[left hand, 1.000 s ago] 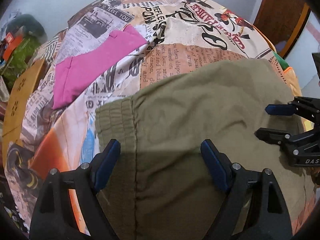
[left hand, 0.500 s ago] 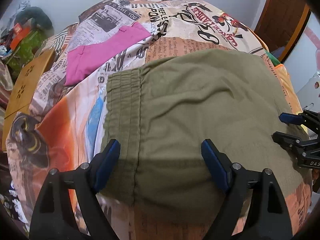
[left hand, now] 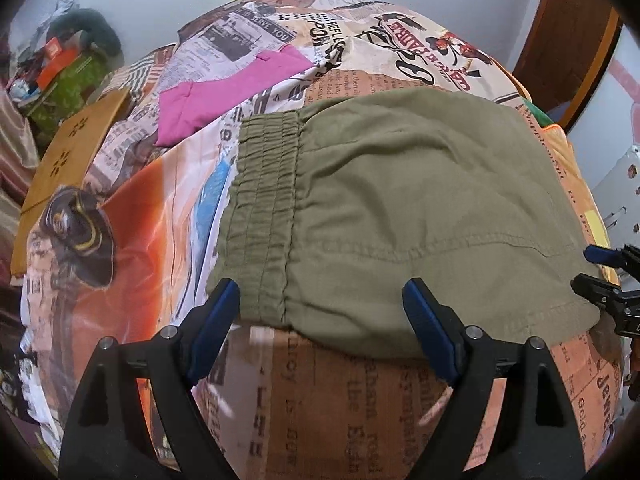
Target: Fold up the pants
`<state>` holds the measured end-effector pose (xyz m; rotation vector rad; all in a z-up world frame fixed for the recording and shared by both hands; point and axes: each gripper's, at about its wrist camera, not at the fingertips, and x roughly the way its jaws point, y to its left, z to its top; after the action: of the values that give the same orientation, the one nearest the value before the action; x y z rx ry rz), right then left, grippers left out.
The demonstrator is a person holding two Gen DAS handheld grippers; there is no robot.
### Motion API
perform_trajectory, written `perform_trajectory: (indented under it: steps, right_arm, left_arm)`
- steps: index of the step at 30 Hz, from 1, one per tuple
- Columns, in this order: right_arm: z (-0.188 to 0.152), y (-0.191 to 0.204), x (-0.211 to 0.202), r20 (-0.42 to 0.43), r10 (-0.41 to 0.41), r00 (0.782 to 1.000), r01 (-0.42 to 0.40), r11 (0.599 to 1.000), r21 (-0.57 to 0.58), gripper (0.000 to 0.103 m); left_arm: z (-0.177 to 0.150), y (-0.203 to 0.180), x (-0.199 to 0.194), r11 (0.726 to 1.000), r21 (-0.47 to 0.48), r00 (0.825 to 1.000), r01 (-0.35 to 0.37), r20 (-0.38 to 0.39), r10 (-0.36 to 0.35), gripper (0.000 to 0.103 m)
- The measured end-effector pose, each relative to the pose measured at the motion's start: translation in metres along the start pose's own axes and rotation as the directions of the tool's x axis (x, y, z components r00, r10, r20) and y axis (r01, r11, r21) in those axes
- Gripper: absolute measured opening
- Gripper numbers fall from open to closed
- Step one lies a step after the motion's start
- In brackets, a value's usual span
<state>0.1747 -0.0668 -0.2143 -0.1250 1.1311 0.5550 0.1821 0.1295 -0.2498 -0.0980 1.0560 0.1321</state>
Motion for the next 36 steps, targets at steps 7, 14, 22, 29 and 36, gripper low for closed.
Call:
perform_trajectory:
  steps: [7, 14, 22, 29, 36]
  right_arm:
    - [-0.008, 0.001, -0.007, 0.009, -0.018, 1.000, 0.018, 0.999, 0.029, 0.070]
    - [-0.001, 0.012, -0.020, 0.049, -0.051, 0.997, 0.052, 0.999, -0.016, 0.070]
    - [0.026, 0.038, -0.029, 0.143, 0.016, 0.990, -0.010, 0.999, -0.043, 0.070]
    - [0.019, 0.057, 0.019, 0.023, 0.037, 0.999, -0.034, 0.994, -0.100, 0.070]
    - [0.014, 0.047, 0.017, 0.029, 0.095, 0.995, -0.092, 0.992, -0.083, 0.071]
  left_arm:
    - [-0.009, 0.016, -0.001, 0.991, -0.107, 0.995, 0.079, -0.047, -0.085, 0.087]
    - [-0.015, 0.037, -0.019, 0.967, -0.205, 0.987, 0.148, -0.034, -0.158, 0.086]
    - [-0.031, 0.035, -0.014, 0.906, -0.279, 0.936, 0.318, -0.059, -0.347, 0.087]
    - [-0.019, 0.044, 0.000, 0.853, -0.361, 0.907, 0.377, -0.042, -0.419, 0.088]
    - [-0.001, 0.067, 0.025, 0.744, -0.500, 0.859, 0.443, -0.002, -0.513, 0.095]
